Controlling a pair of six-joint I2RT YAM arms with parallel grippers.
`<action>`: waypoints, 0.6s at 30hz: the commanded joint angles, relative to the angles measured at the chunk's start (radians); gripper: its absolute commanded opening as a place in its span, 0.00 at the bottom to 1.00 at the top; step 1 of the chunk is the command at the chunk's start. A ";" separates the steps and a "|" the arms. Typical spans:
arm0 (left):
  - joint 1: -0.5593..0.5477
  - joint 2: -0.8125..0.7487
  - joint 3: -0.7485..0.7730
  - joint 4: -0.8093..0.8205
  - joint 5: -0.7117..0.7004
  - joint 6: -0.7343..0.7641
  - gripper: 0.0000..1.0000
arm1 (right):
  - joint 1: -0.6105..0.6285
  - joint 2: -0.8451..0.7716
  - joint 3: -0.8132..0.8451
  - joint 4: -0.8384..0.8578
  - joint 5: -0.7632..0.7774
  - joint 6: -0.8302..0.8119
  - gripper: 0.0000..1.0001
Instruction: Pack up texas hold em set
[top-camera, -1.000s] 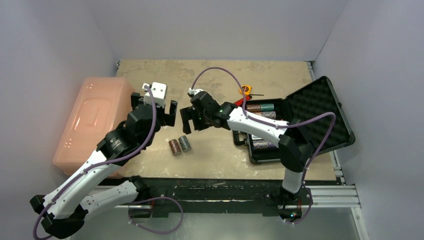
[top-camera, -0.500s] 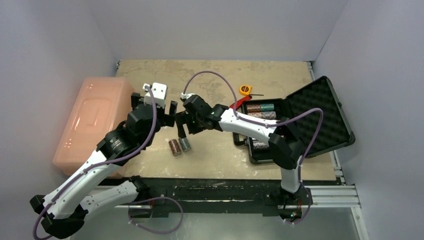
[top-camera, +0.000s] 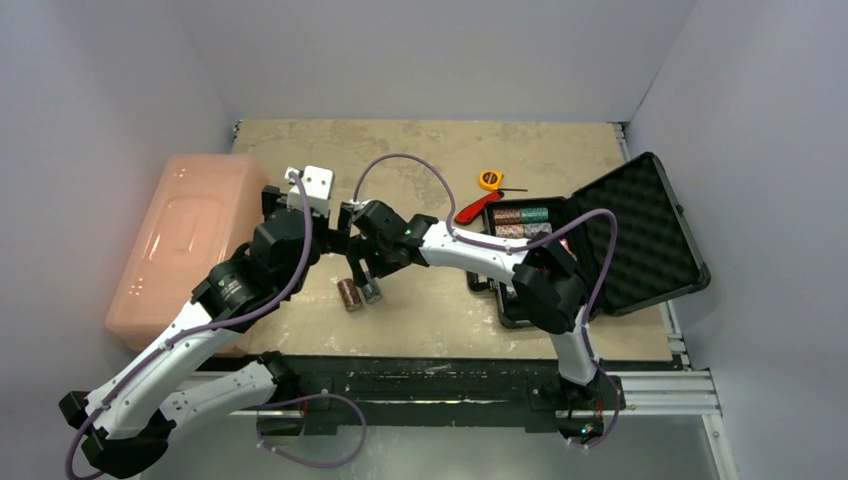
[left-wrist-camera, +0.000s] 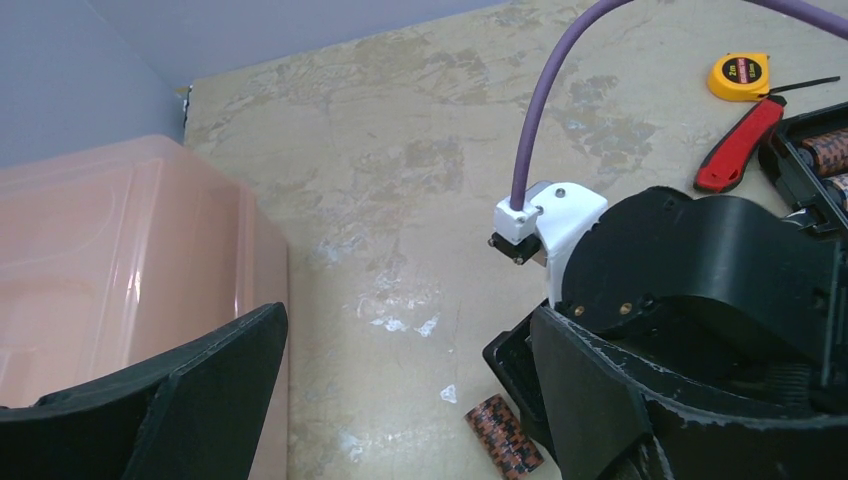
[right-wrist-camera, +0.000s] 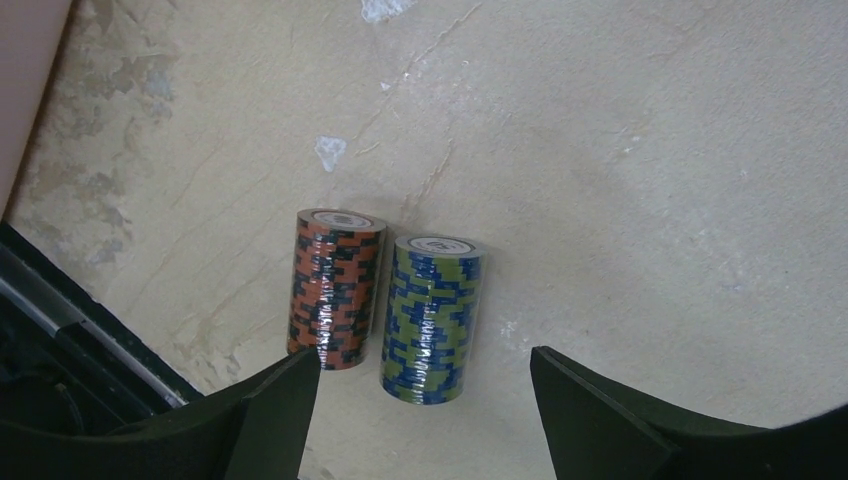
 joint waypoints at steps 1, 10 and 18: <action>0.005 -0.016 0.024 0.016 0.011 0.023 0.91 | 0.020 0.039 0.080 -0.037 0.040 -0.021 0.80; 0.005 -0.030 0.019 0.018 -0.017 0.025 0.91 | 0.033 0.105 0.130 -0.068 0.079 -0.015 0.70; 0.006 -0.046 0.015 0.023 -0.056 0.025 0.91 | 0.047 0.149 0.157 -0.090 0.084 -0.014 0.66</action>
